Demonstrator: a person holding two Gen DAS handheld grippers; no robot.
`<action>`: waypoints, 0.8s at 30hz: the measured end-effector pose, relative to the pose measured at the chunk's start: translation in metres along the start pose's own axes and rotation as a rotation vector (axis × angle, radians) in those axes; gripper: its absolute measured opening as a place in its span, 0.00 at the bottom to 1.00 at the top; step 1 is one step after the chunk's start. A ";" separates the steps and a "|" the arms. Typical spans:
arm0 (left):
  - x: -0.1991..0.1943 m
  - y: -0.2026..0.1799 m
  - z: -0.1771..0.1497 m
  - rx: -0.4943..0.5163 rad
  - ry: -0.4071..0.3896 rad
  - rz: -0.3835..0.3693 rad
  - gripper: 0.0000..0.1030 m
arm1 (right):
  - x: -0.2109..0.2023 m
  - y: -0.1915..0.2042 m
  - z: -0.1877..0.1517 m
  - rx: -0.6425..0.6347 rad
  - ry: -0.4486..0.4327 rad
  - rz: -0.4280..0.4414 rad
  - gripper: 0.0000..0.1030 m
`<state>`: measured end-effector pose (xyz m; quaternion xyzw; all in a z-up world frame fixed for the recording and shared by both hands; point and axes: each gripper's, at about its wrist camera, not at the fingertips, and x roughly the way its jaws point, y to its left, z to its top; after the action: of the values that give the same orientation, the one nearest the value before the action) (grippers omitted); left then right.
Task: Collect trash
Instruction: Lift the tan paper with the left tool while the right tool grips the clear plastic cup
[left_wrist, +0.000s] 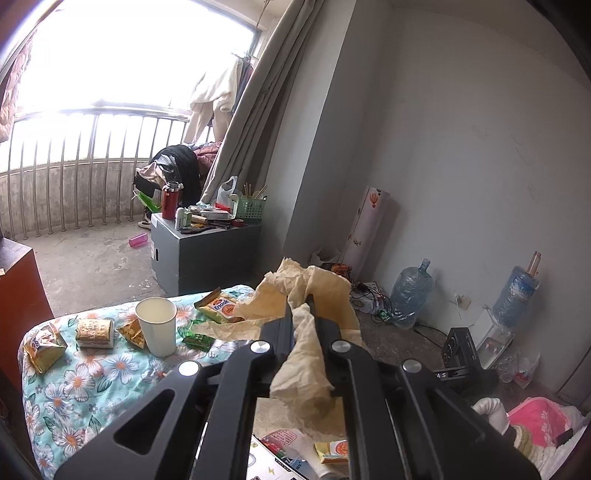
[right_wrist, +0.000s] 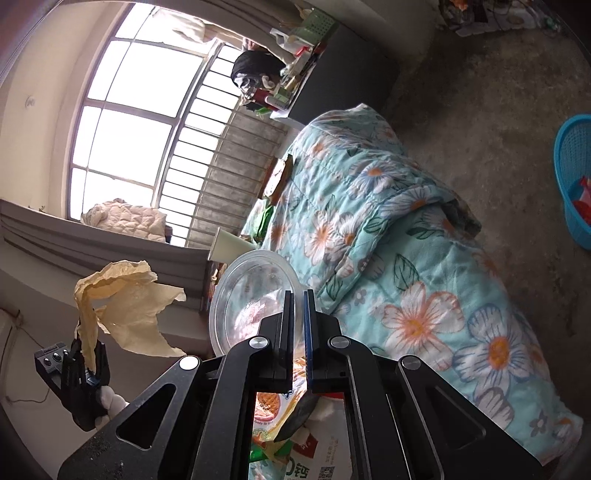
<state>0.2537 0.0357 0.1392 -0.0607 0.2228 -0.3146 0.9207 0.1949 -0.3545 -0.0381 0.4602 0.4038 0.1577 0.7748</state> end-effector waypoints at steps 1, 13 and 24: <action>0.002 -0.005 0.000 0.004 0.004 -0.010 0.04 | -0.007 -0.001 -0.001 -0.002 -0.012 0.001 0.03; 0.040 -0.084 0.008 0.093 0.044 -0.138 0.04 | -0.064 -0.032 -0.008 0.069 -0.161 0.012 0.03; 0.095 -0.150 0.001 0.157 0.127 -0.198 0.04 | -0.111 -0.080 -0.008 0.148 -0.256 0.022 0.03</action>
<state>0.2381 -0.1409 0.1423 0.0097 0.2483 -0.4235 0.8712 0.1093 -0.4599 -0.0544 0.5369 0.3070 0.0758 0.7821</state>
